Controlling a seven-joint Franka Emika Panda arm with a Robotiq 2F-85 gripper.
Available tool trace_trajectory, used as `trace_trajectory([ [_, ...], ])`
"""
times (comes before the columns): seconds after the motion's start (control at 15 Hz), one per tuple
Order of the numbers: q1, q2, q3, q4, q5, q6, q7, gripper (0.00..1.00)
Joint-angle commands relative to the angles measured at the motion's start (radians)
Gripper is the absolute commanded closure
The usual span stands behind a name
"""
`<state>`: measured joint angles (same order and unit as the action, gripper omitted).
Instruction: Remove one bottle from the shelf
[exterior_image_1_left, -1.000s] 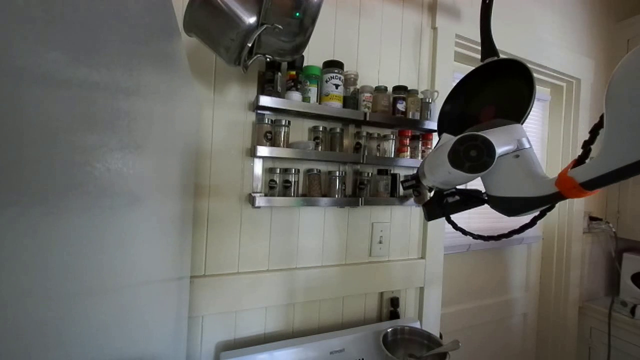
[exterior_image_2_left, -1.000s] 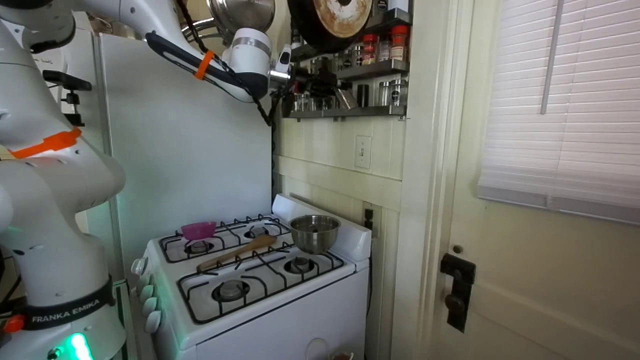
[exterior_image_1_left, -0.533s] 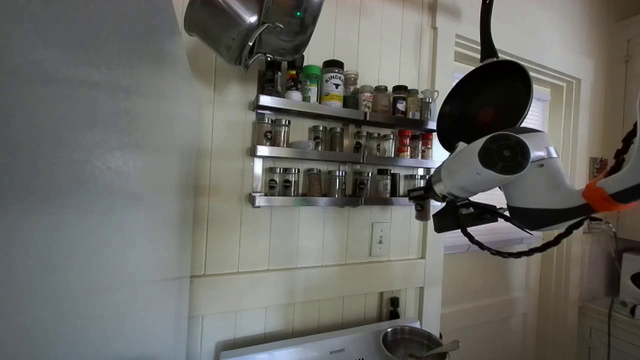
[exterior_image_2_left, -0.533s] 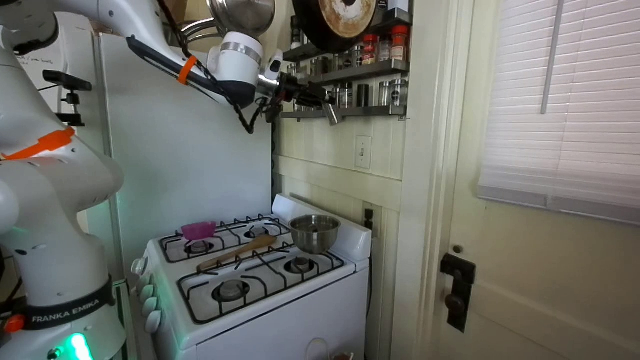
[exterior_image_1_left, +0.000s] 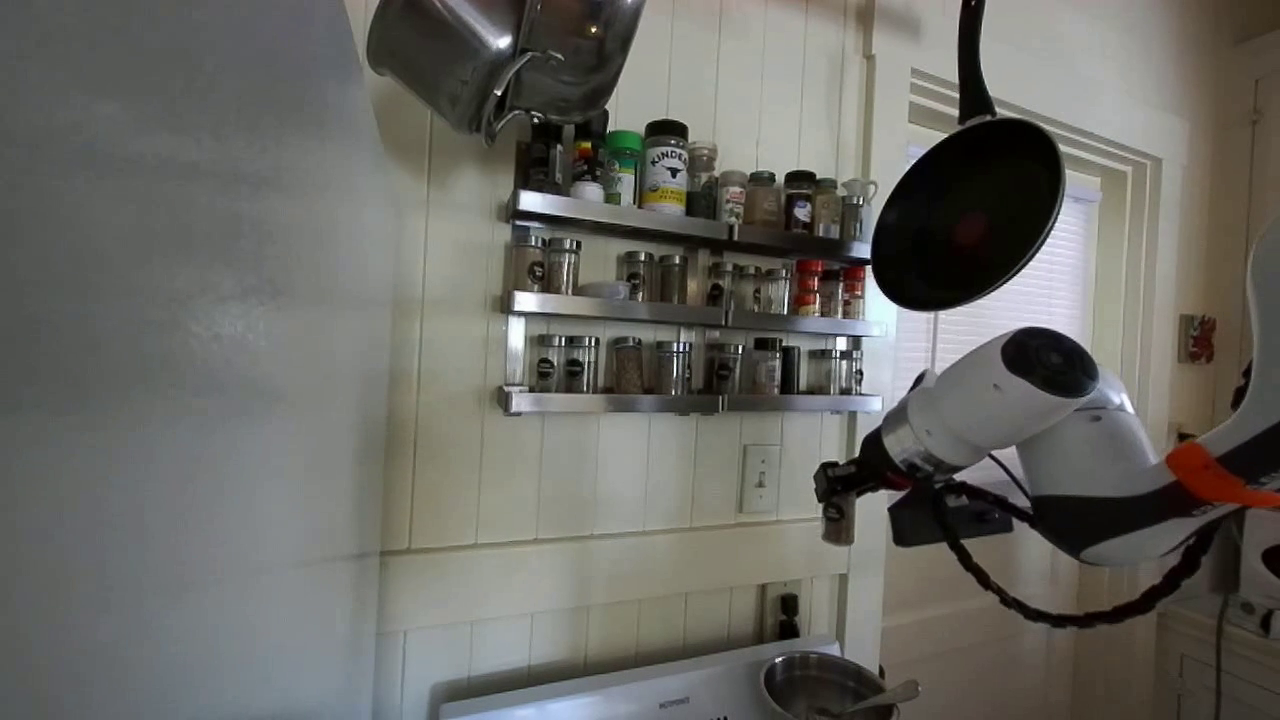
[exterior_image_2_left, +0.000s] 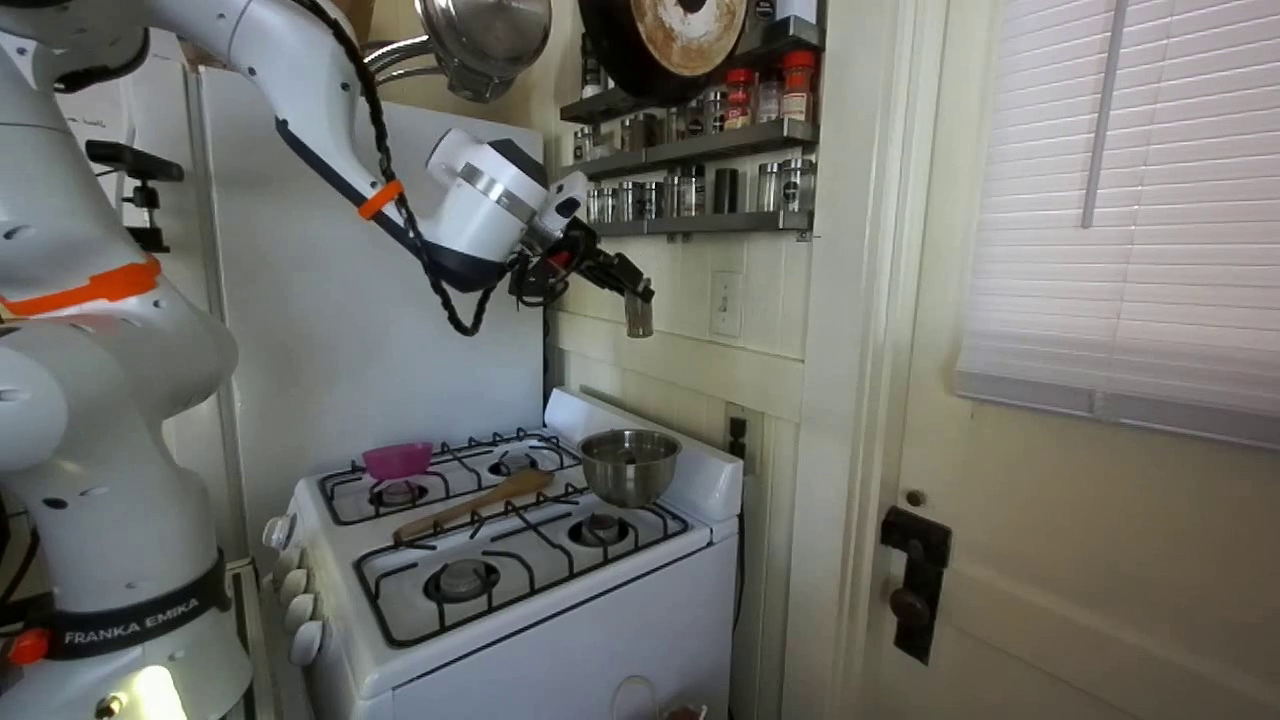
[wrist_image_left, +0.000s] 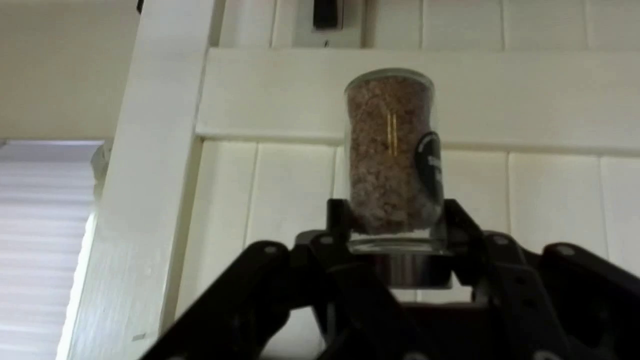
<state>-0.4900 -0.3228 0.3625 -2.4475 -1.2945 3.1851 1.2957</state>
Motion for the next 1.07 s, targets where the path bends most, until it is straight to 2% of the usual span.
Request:
trace_trajectory([
  [0.0,0.139,0.119,-0.069,-0.033,0.143,-0.052,-0.237,0.76],
  [0.27,0.269,0.183,-0.096,-0.026,0.328,-0.207,-0.544,0.76],
  [0.47,0.331,0.180,-0.096,0.033,0.460,-0.324,-0.769,0.76],
  [0.67,0.375,0.175,-0.102,0.108,0.610,-0.353,-0.990,0.76],
  [0.73,0.437,0.179,-0.151,0.131,0.655,-0.362,-1.048,0.76],
  [0.87,0.474,0.162,-0.176,0.157,0.770,-0.373,-1.142,0.76],
  [0.93,0.420,0.180,-0.137,0.138,0.681,-0.330,-1.051,0.51],
  [1.0,0.440,0.178,-0.151,0.152,0.719,-0.336,-1.090,0.51],
])
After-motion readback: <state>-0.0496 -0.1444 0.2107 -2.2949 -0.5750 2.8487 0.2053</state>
